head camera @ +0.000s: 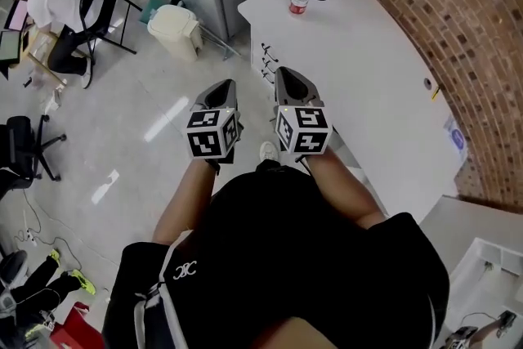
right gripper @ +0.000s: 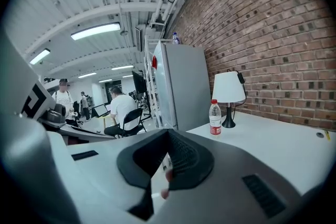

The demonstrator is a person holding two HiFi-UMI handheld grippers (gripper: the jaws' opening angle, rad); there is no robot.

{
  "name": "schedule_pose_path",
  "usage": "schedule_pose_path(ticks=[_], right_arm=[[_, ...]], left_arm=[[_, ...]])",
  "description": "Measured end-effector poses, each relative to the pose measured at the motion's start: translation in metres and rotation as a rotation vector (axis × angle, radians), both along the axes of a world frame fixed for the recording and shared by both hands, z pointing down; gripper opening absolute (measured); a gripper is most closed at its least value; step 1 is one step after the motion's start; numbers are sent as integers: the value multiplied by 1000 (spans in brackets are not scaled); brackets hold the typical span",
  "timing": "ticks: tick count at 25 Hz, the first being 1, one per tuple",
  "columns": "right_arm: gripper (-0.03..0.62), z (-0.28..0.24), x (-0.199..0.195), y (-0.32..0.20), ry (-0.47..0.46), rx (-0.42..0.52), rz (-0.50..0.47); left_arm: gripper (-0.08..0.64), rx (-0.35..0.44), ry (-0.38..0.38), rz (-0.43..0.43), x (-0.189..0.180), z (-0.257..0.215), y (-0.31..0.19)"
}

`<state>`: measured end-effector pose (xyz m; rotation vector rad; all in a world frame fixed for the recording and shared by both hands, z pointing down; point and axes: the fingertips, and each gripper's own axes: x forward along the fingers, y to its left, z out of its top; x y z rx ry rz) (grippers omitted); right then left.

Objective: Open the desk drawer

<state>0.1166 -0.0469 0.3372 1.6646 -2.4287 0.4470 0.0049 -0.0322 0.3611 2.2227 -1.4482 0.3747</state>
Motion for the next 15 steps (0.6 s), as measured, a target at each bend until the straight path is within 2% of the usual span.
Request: schedule_pose_path(ticks=[10, 15], right_arm=[[-2, 35, 2, -42, 23, -75, -159], [-2, 50, -6, -52, 36, -110, -212]], left_arm=[[-2, -86, 29, -165, 2, 31, -38], [-2, -147, 24, -199, -2, 52, -37]])
